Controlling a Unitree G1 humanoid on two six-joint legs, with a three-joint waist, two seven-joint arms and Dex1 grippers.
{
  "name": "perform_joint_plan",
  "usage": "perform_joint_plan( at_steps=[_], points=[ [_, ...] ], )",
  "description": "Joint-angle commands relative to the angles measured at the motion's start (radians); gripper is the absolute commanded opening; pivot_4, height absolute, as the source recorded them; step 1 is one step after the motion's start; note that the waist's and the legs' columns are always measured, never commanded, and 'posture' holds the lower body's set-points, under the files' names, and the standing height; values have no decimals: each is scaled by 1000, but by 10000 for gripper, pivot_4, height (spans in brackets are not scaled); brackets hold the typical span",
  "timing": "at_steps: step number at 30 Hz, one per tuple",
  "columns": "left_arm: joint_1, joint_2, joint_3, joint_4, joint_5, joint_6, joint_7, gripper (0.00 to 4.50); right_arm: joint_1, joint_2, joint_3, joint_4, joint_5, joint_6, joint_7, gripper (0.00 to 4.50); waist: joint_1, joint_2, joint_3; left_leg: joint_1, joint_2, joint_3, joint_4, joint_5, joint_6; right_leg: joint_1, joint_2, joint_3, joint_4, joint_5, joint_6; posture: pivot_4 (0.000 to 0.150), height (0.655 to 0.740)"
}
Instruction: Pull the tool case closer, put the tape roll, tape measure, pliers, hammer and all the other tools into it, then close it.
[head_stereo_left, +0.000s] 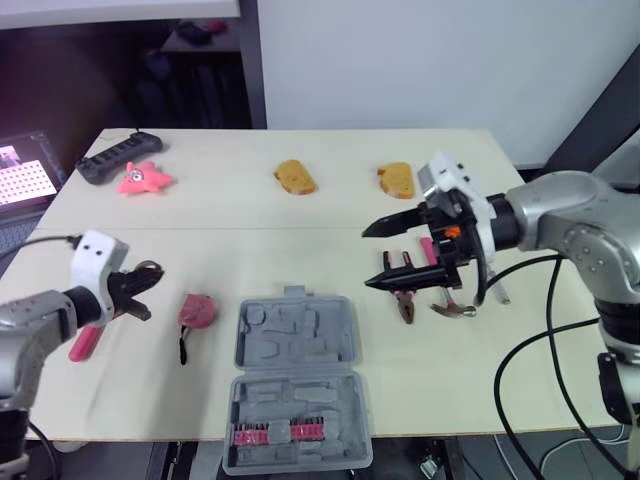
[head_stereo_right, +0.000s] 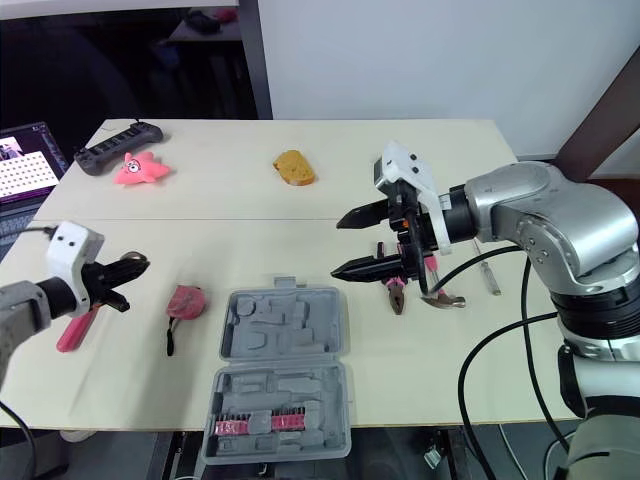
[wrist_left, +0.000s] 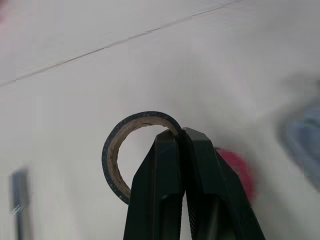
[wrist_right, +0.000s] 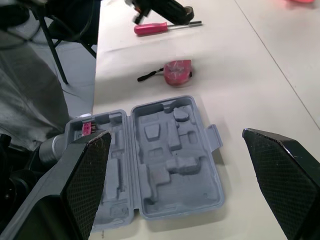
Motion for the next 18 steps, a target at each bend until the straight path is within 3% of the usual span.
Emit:
perform_joint_plan(
  at_steps=[1,6,13,18],
  points=[
    [-71,52,-148,-73,-16,18,-141,633,19,-6,-48,-52,27,14,-34,45000,1,1,1,0,0,0,0,0,0,0,0,0,0,0,0,1500,7129],
    [-328,-23,-474,-45,98,10,-251,633,134,-56,-121,-151,90,68,-76,45000,24,1,1,0,0,-2,1,0,0,0,1,-1,0,0,0,1500,7129],
    [-407,-84,-660,43,244,-90,-300,633,197,-64,-204,-219,161,124,-171,45000,26,1,1,0,0,-2,1,0,0,0,3,1,0,0,0,1500,7129],
    [-443,-126,-683,109,295,-133,-321,633,230,-77,-238,-246,197,142,-217,45000,32,1,1,-2,0,-3,3,0,0,0,3,1,0,0,0,1500,7129]
  ],
)
